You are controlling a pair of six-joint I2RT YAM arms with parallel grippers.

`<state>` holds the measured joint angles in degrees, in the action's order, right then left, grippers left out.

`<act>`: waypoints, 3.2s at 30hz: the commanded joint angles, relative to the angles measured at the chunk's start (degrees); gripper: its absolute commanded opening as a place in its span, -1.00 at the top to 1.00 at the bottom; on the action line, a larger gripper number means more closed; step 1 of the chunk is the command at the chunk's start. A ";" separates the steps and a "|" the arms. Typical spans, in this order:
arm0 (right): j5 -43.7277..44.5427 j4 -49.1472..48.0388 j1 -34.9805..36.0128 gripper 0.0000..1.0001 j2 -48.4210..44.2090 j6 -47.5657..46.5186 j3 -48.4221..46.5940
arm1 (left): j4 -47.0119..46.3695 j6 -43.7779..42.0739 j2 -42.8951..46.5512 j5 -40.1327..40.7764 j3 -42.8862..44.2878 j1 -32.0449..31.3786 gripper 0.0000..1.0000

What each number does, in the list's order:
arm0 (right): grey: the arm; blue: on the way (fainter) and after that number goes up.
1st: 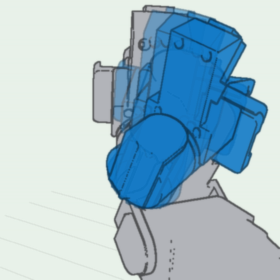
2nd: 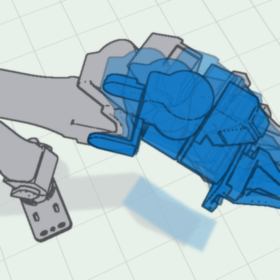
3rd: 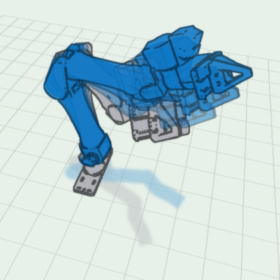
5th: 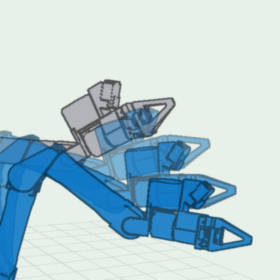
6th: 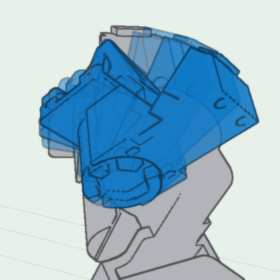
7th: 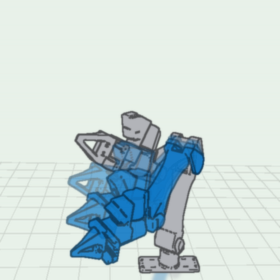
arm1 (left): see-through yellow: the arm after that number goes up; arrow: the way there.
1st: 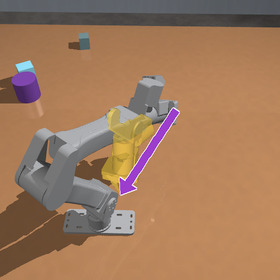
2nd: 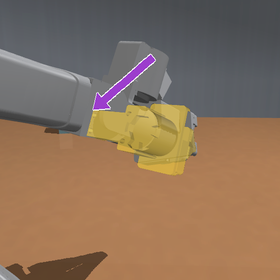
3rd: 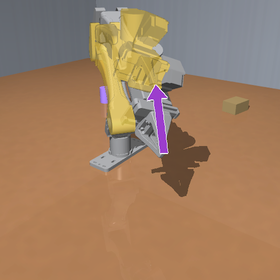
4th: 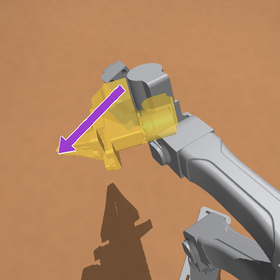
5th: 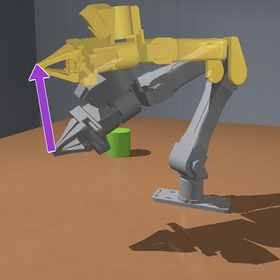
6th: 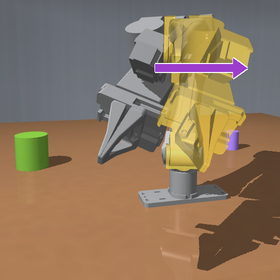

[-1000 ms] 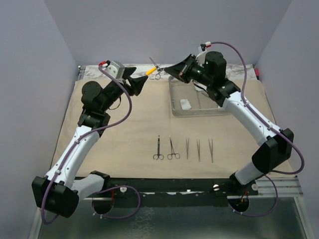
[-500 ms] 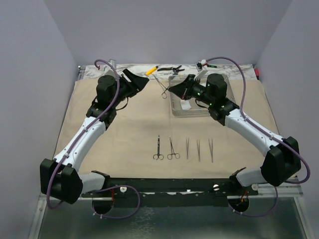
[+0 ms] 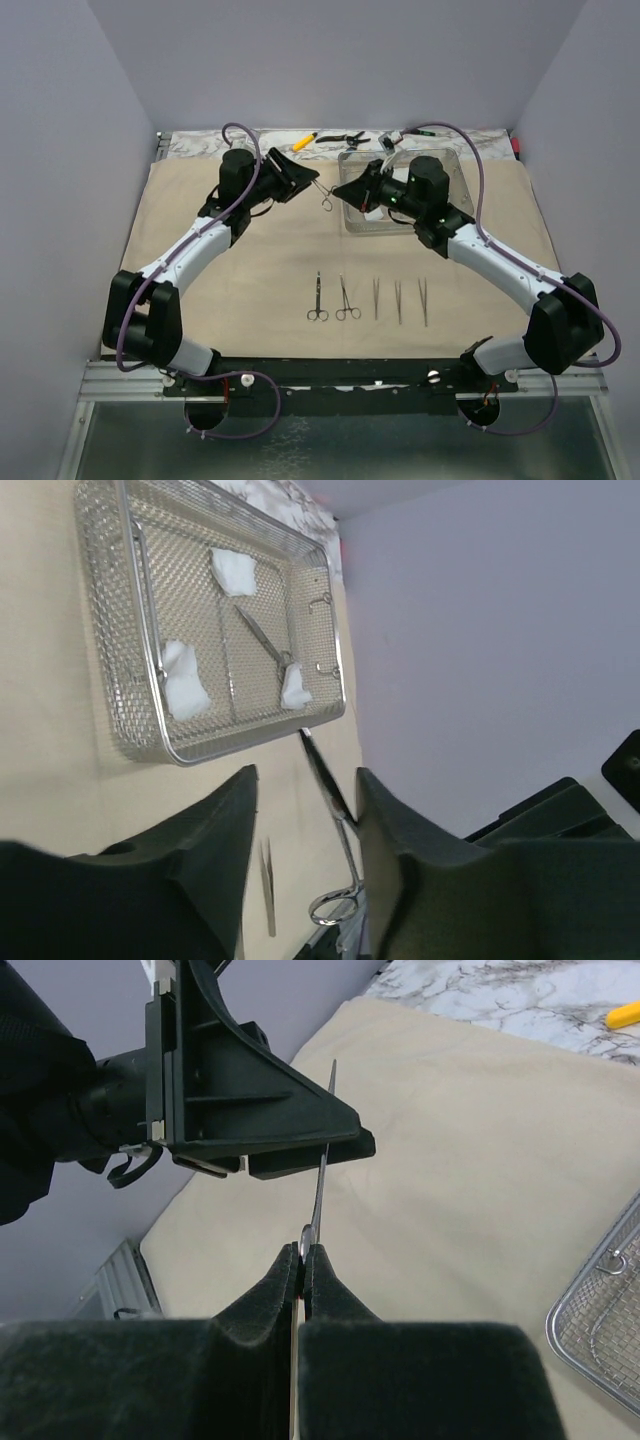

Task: Open and lay out the surgical kit
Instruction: Place the medical item in the surgical kit, then pick up the medical item from the container.

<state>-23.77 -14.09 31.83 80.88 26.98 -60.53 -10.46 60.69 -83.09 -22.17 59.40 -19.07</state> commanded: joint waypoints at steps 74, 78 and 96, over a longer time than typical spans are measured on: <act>28.24 38.21 -4.58 -0.11 0.24 5.49 -5.66 | 40.01 -26.23 3.55 32.85 -8.47 -14.30 0.12; 24.54 40.23 -13.50 -0.12 3.62 1.92 -9.34 | 37.73 -28.51 7.42 38.76 -5.72 -14.33 0.09; 21.33 58.86 -24.67 -0.02 41.08 -43.59 -43.06 | 28.67 -35.24 -0.74 36.03 3.43 -14.24 0.07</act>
<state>-3.27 37.58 8.12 115.11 -7.31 -98.35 19.20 27.14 -80.97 15.99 60.53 -33.39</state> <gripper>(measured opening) 0.520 0.464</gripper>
